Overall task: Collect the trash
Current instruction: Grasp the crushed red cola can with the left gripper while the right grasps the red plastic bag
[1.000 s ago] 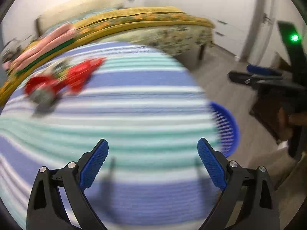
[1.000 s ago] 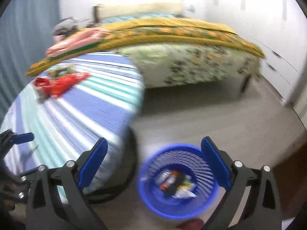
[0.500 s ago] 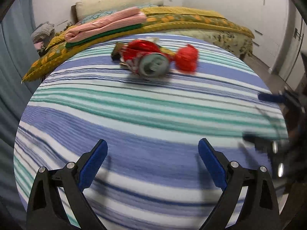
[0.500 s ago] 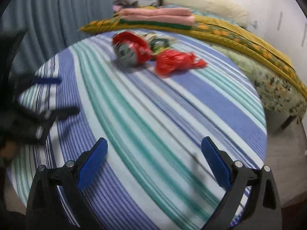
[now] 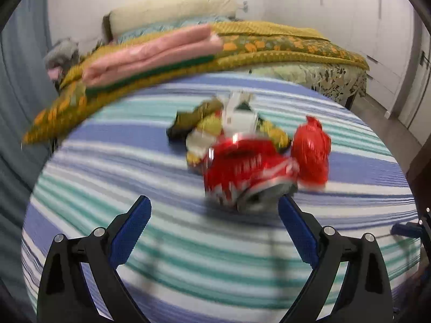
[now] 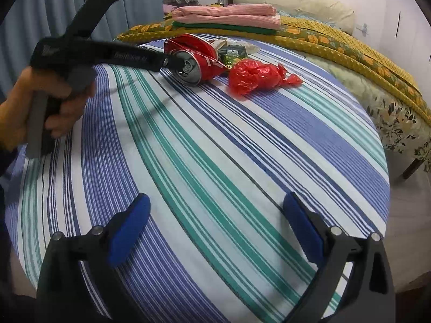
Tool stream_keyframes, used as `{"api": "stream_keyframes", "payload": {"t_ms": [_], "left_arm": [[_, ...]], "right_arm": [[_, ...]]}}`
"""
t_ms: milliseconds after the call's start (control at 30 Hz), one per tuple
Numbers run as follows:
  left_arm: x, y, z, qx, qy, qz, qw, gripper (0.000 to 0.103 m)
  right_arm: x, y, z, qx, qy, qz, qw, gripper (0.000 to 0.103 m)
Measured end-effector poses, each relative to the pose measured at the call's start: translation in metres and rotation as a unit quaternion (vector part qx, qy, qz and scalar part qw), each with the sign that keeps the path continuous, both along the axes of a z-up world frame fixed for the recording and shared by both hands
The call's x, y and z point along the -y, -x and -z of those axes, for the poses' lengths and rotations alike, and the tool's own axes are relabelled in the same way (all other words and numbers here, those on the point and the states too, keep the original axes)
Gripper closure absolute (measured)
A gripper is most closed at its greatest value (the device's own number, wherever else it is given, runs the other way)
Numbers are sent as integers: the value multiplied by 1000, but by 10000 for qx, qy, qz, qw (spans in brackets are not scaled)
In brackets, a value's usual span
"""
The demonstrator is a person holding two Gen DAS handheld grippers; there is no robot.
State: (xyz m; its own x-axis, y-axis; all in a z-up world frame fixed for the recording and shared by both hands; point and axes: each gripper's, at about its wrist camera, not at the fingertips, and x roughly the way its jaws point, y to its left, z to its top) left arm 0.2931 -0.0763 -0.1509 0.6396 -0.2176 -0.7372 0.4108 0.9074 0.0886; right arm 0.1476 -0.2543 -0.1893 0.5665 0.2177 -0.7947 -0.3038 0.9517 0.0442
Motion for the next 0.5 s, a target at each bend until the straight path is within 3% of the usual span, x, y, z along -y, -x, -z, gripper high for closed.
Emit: {"api": "stream_keyframes", "payload": {"t_ms": [233, 367, 467, 500], "left_arm": [[35, -18, -11, 407, -526, 842, 9942, 7], [52, -23, -8, 398, -561, 1263, 9896, 9], [53, -23, -5, 97, -205, 1517, 9882, 38], [51, -23, -4, 18, -117, 1461, 9892, 41]], "right_arm": [[0, 1, 0, -4, -12, -5, 10000, 6], [-1, 1, 0, -4, -20, -6, 10000, 6], [0, 2, 0, -2, -32, -15, 10000, 6], [-1, 2, 0, -1, -32, -16, 10000, 6]]}}
